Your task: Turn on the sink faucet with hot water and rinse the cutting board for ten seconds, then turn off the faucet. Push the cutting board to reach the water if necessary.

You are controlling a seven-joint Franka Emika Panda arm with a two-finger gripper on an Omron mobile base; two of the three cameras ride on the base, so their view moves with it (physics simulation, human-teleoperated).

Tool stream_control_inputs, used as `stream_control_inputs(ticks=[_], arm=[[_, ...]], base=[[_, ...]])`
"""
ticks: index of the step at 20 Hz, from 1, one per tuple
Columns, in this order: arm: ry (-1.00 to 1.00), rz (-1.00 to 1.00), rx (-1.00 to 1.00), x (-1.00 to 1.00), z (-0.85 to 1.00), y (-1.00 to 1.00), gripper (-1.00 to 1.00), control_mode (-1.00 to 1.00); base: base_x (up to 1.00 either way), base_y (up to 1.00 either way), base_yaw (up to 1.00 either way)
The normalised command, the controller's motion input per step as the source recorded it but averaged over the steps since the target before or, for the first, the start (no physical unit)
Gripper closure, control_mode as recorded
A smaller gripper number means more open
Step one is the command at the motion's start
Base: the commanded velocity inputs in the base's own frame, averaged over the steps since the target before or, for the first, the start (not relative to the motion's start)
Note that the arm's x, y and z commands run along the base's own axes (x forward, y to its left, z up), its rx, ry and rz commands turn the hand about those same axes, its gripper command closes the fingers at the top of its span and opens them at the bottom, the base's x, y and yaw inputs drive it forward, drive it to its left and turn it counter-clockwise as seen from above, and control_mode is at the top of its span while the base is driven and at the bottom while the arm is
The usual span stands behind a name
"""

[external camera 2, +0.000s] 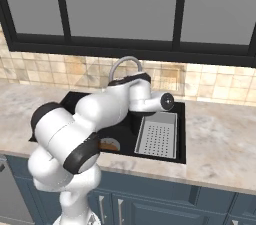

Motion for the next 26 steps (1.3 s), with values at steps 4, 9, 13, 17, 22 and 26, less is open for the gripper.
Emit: stream_control_inputs(ticks=[4,9,13,17,22,26], arm=[[0.0,0.0,0.0,0.16,-0.03,0.0,-1.0,-1.0],[0.0,0.0,0.01,0.16,-0.09,-0.04,-1.0,-1.0],[0.0,0.0,0.0,0.24,-0.08,0.0,-1.0,-1.0],[0.0,0.0,0.0,0.31,-0.06,0.0,-1.0,-1.0],[0.0,0.0,0.01,0.32,-0.02,0.0,-1.0,-1.0],[0.0,0.0,0.02,0.24,-0.03,0.0,-1.0,-1.0]], base=[[0.0,0.0,0.0],[0.0,0.0,0.0],[0.0,0.0,0.0],[0.0,0.0,0.0],[0.0,0.0,0.0],[0.0,0.0,0.0]])
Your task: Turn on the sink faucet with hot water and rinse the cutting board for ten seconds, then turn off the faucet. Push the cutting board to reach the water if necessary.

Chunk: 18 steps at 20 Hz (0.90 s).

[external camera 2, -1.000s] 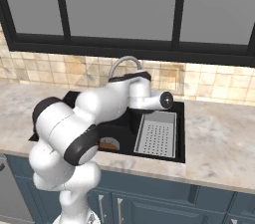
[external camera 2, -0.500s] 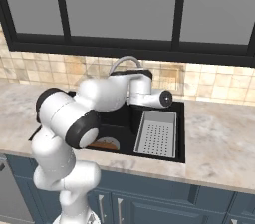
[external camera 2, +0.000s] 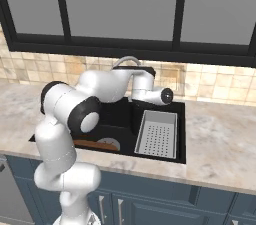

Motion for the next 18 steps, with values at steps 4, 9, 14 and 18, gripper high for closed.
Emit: stream_control_inputs(ticks=[4,9,14,18], arm=[[0.0,0.0,0.03,0.24,-0.07,0.0,-1.0,-1.0],[0.0,0.0,0.03,0.28,-0.09,0.0,-1.0,-1.0],[0.0,0.0,0.02,0.28,-0.11,0.0,-1.0,-1.0],[0.0,0.0,0.02,0.26,-0.09,0.0,-1.0,-1.0]], base=[[0.0,0.0,0.0],[0.0,0.0,0.0],[0.0,0.0,0.0],[0.0,0.0,0.0]])
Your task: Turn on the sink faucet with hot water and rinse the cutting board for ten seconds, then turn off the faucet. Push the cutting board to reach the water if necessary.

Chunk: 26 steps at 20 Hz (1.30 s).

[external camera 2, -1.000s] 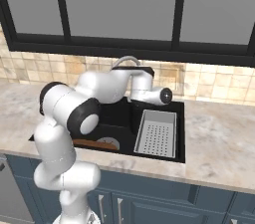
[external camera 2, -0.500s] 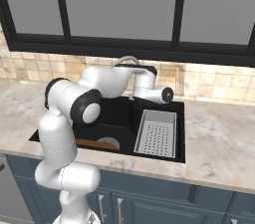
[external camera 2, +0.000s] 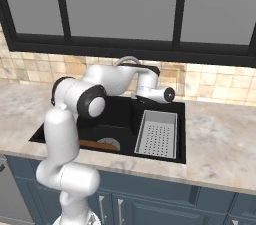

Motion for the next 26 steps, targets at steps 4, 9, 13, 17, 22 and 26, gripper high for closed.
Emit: stream_control_inputs(ticks=[4,9,13,17,22,26], arm=[[0.0,0.0,0.03,0.26,-0.09,0.0,-1.0,-1.0],[0.0,0.0,0.03,0.21,-0.1,-0.01,-1.0,-1.0],[0.0,0.0,0.01,0.2,-0.1,-0.03,-1.0,-1.0],[0.0,0.0,0.03,0.28,-0.12,-0.14,-1.0,-1.0],[0.0,0.0,0.01,0.19,-0.12,-0.11,-1.0,-1.0],[0.0,0.0,0.0,0.03,-0.07,-0.1,-1.0,-1.0]], base=[[0.0,0.0,0.0],[0.0,0.0,0.0],[0.0,0.0,0.0],[0.0,0.0,0.0],[0.0,0.0,0.0],[0.0,0.0,0.0]])
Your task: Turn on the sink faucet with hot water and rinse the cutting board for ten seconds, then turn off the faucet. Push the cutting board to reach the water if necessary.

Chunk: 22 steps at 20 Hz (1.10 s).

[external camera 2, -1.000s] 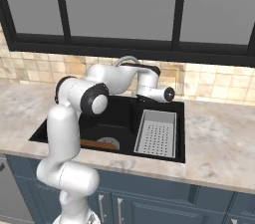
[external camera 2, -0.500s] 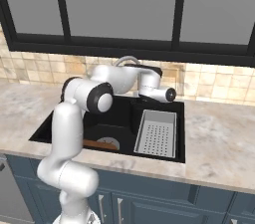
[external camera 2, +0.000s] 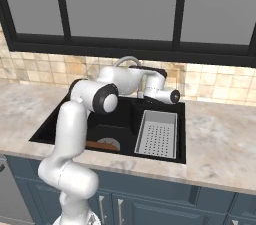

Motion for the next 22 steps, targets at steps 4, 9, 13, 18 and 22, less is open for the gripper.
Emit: stream_control_inputs(ticks=[4,9,13,18,22], arm=[[0.0,0.0,0.0,0.0,-0.02,-0.06,-1.0,-1.0],[0.0,0.0,0.0,0.06,-0.05,-0.03,-1.0,-1.0],[0.0,0.0,0.0,0.12,-0.07,-0.02,-1.0,-1.0],[0.0,0.0,0.0,0.18,-0.06,0.0,-1.0,-1.0],[0.0,0.0,0.0,0.19,-0.06,0.0,-1.0,-1.0]], base=[[0.0,0.0,0.0],[0.0,0.0,0.0],[0.0,0.0,0.0],[0.0,0.0,0.0],[0.0,0.0,0.0]])
